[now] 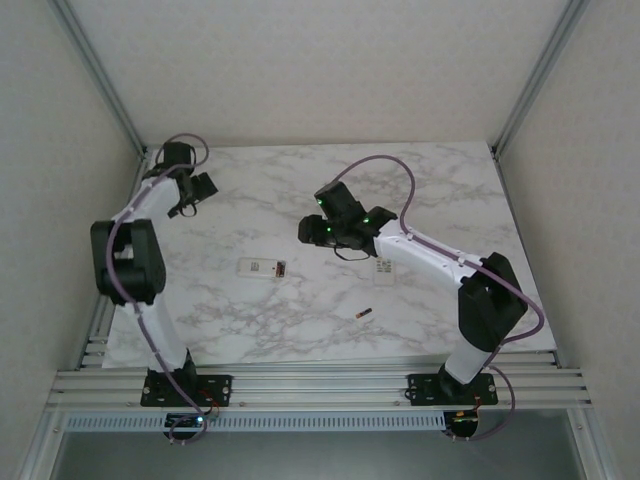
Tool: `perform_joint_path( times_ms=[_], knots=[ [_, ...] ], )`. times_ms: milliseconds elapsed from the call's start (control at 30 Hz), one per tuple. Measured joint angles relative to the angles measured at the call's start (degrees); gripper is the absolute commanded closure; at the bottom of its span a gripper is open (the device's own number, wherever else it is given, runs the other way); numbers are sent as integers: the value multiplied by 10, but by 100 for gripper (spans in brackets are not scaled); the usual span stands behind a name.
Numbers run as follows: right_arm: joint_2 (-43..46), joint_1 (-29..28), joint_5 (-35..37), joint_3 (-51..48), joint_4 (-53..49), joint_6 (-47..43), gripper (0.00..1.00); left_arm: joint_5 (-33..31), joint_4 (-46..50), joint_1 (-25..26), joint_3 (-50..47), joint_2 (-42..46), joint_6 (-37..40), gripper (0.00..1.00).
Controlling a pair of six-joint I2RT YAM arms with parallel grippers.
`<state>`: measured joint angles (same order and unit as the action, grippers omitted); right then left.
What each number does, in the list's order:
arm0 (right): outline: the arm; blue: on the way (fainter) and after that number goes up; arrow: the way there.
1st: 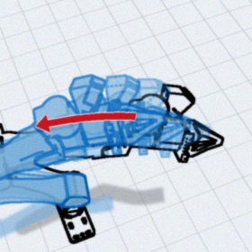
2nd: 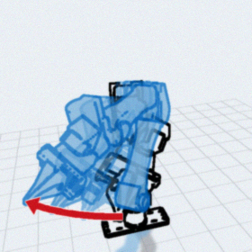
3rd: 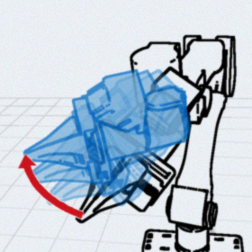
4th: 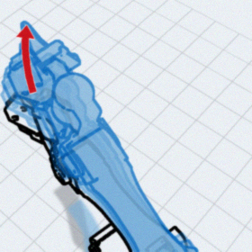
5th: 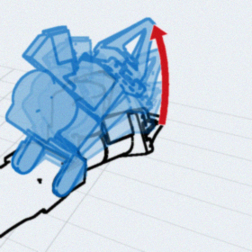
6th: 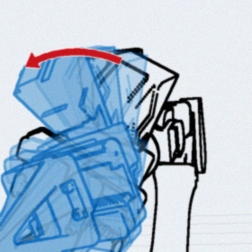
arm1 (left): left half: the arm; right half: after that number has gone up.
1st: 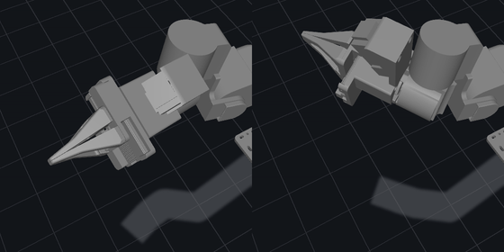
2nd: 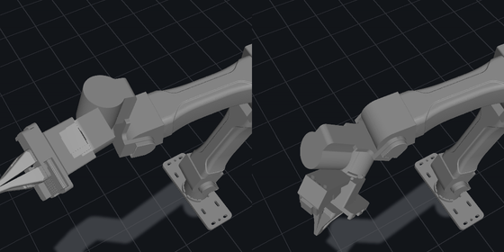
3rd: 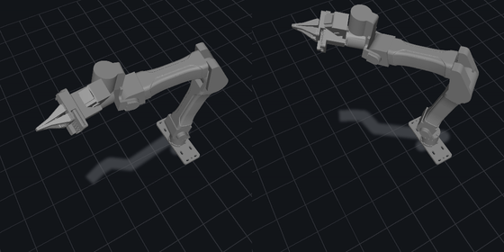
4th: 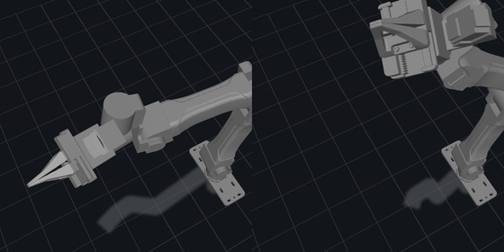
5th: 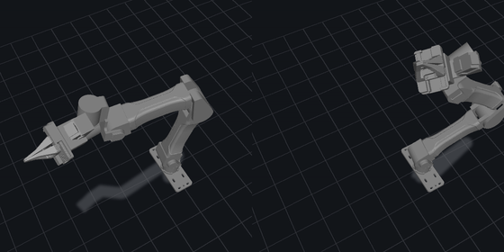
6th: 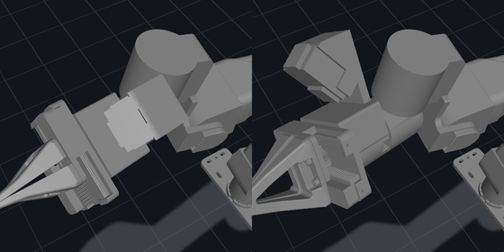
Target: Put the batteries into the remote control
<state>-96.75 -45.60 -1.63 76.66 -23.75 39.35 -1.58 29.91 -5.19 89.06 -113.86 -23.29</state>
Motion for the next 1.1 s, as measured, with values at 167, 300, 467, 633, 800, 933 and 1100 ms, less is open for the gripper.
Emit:
perform_joint_path(
  times_ms=[167, 300, 467, 633, 800, 933, 1100],
  knots=[
    [0, 6, -12, -7, -15, -14, 50, -50, 64, -3, 162, -138, 29, 7],
    [2, 19, -16, -7, -24, -25, 50, -72, 114, -2, 253, -219, 52, 7],
    [7, 25, -17, -7, -30, -28, 50, -96, 145, 2, 281, -252, 65, 22],
    [15, 25, -17, -7, -32, -27, 50, -79, 138, 3, 272, -250, 65, 41],
    [26, 25, -16, -7, -36, -25, 50, -40, 99, 0, 213, -218, 55, 53],
    [37, 25, -16, -8, -40, -20, 50, -9, 86, -1, 144, -174, 51, 60],
    [63, 25, -15, -21, -40, -5, 50, 21, 82, 5, 54, -115, 51, 68]
  ],
)
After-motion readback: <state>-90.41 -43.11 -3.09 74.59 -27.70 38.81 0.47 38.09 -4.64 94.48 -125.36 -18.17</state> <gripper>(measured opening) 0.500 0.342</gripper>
